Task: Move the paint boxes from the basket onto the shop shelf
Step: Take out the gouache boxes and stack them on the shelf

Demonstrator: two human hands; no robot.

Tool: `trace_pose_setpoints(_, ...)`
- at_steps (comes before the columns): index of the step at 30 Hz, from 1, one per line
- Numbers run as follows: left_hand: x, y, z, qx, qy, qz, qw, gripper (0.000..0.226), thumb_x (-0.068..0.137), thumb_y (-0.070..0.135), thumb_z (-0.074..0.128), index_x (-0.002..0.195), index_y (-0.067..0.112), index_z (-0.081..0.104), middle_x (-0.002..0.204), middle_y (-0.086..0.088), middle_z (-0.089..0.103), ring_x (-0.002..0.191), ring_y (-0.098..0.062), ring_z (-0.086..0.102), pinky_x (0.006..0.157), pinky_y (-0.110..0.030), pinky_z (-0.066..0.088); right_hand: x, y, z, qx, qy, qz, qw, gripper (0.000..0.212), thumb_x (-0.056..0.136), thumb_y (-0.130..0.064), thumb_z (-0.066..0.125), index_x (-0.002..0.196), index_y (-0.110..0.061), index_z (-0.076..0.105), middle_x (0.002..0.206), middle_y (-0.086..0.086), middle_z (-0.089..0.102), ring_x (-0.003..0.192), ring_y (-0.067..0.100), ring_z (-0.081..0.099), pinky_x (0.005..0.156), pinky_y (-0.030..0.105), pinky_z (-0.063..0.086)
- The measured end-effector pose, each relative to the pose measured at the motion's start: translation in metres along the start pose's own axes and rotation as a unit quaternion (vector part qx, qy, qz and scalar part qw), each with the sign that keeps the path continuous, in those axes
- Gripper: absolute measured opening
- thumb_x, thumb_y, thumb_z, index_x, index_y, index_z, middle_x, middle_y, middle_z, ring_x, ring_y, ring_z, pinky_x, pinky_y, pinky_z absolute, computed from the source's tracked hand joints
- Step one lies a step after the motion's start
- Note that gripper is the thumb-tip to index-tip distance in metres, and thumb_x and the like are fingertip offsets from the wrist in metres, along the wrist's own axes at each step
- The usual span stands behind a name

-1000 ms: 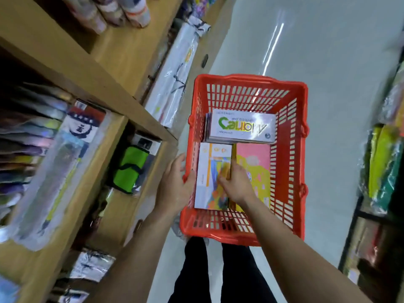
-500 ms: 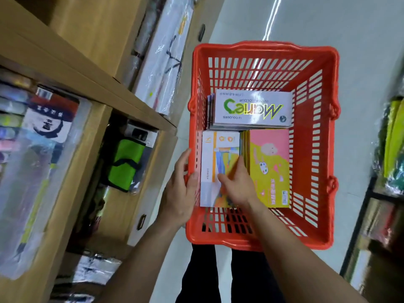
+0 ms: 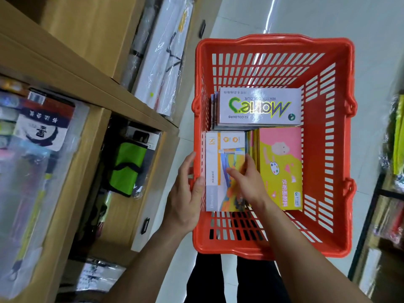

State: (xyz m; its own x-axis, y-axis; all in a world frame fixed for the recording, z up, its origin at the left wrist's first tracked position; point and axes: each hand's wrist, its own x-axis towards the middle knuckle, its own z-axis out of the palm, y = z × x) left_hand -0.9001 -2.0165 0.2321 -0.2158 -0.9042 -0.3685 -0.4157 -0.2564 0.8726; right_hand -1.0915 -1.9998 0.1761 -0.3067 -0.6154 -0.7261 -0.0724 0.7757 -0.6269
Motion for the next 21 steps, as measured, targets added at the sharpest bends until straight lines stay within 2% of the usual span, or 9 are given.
trace_pose_setpoints(2, 0.0, -0.002, 0.001, -0.004, 0.002, 0.004, 1.0, 0.05, 0.1, 0.065, 0.038, 0.148, 0.058, 0.026, 0.139, 0.02, 0.058, 0.118, -0.013, 0.066, 0.087, -0.042, 0.061, 0.001, 0.001, 0.002, -0.012, -0.014, -0.009, 1.0, 0.06, 0.093, -0.027, 0.073, 0.143, -0.036, 0.041, 0.108, -0.015, 0.073, 0.073, 0.011, 0.071, 0.054, 0.019, 0.051)
trace_pose_setpoints(4, 0.0, -0.004, 0.003, -0.015, 0.005, 0.008, 1.0, 0.052, 0.1, 0.065, 0.039, 0.15, 0.056, 0.027, 0.143, 0.019, 0.055, 0.121, -0.013, 0.065, 0.088, -0.042, 0.06, 0.002, 0.002, 0.006, -0.019, -0.015, -0.024, 0.999, 0.061, 0.09, -0.027, 0.075, 0.14, -0.037, 0.041, 0.117, -0.014, 0.072, 0.094, 0.016, 0.072, 0.074, 0.029, 0.054)
trace_pose_setpoints(6, 0.0, -0.006, 0.004, -0.025, 0.012, 0.014, 1.0, 0.053, 0.101, 0.063, 0.039, 0.151, 0.052, 0.028, 0.146, 0.021, 0.052, 0.125, -0.013, 0.062, 0.091, -0.042, 0.059, 0.002, 0.002, 0.011, -0.022, -0.006, -0.038, 0.999, 0.065, 0.088, -0.026, 0.077, 0.143, -0.033, 0.041, 0.125, -0.014, 0.069, 0.11, 0.011, 0.067, 0.091, 0.031, 0.049)
trace_pose_setpoints(12, 0.0, -0.014, 0.006, -0.062, 0.012, 0.014, 0.998, 0.055, 0.102, 0.06, 0.043, 0.153, 0.046, 0.029, 0.149, 0.015, 0.051, 0.129, -0.021, 0.061, 0.091, -0.056, 0.058, 0.003, 0.009, 0.014, -0.002, -0.007, -0.038, 0.999, 0.074, 0.087, -0.024, 0.079, 0.148, -0.028, 0.037, 0.137, -0.007, 0.067, 0.122, 0.017, 0.067, 0.104, 0.041, 0.052)
trace_pose_setpoints(14, -0.001, -0.013, 0.006, -0.067, 0.014, 0.012, 0.998, 0.055, 0.101, 0.061, 0.043, 0.153, 0.046, 0.03, 0.149, 0.015, 0.052, 0.128, -0.022, 0.061, 0.09, -0.057, 0.058, 0.004, 0.008, 0.011, 0.034, -0.015, -0.033, 0.999, 0.074, 0.089, -0.018, 0.078, 0.15, -0.026, 0.036, 0.138, -0.004, 0.067, 0.121, 0.017, 0.068, 0.102, 0.038, 0.054)
trace_pose_setpoints(15, 0.0, -0.013, 0.007, -0.072, 0.017, 0.011, 0.997, 0.055, 0.101, 0.061, 0.043, 0.153, 0.046, 0.03, 0.148, 0.015, 0.052, 0.128, -0.024, 0.062, 0.09, -0.058, 0.058, 0.005, 0.009, 0.01, 0.046, -0.016, -0.03, 0.998, 0.073, 0.09, -0.017, 0.078, 0.15, -0.026, 0.036, 0.136, -0.003, 0.069, 0.117, 0.016, 0.07, 0.094, 0.032, 0.057)
trace_pose_setpoints(18, 0.001, -0.013, 0.011, -0.08, 0.022, 0.017, 0.996, 0.053, 0.102, 0.059, 0.043, 0.152, 0.043, 0.031, 0.144, 0.015, 0.054, 0.127, -0.026, 0.062, 0.089, -0.056, 0.059, -0.001, 0.008, 0.004, 0.048, -0.009, -0.029, 0.998, 0.07, 0.09, -0.021, 0.077, 0.148, -0.03, 0.04, 0.125, 0.0, 0.074, 0.077, 0.008, 0.072, 0.053, 0.011, 0.051)
trace_pose_setpoints(20, 0.003, -0.012, 0.011, -0.07, 0.031, 0.028, 0.997, 0.052, 0.103, 0.058, 0.042, 0.152, 0.044, 0.031, 0.142, 0.018, 0.055, 0.127, -0.022, 0.062, 0.09, -0.049, 0.06, -0.009, 0.005, 0.002, 0.053, 0.016, -0.049, 0.997, 0.072, 0.082, -0.028, 0.079, 0.145, -0.027, 0.043, 0.123, 0.006, 0.073, 0.071, 0.006, 0.073, 0.054, 0.019, 0.058)
trace_pose_setpoints(21, 0.004, -0.01, 0.011, -0.065, 0.032, 0.032, 0.997, 0.051, 0.103, 0.058, 0.041, 0.152, 0.044, 0.031, 0.141, 0.02, 0.055, 0.126, -0.019, 0.062, 0.09, -0.042, 0.06, -0.011, 0.002, 0.001, 0.05, 0.028, -0.057, 0.997, 0.072, 0.078, -0.029, 0.079, 0.142, -0.023, 0.046, 0.124, 0.008, 0.071, 0.083, 0.014, 0.077, 0.064, 0.035, 0.064)
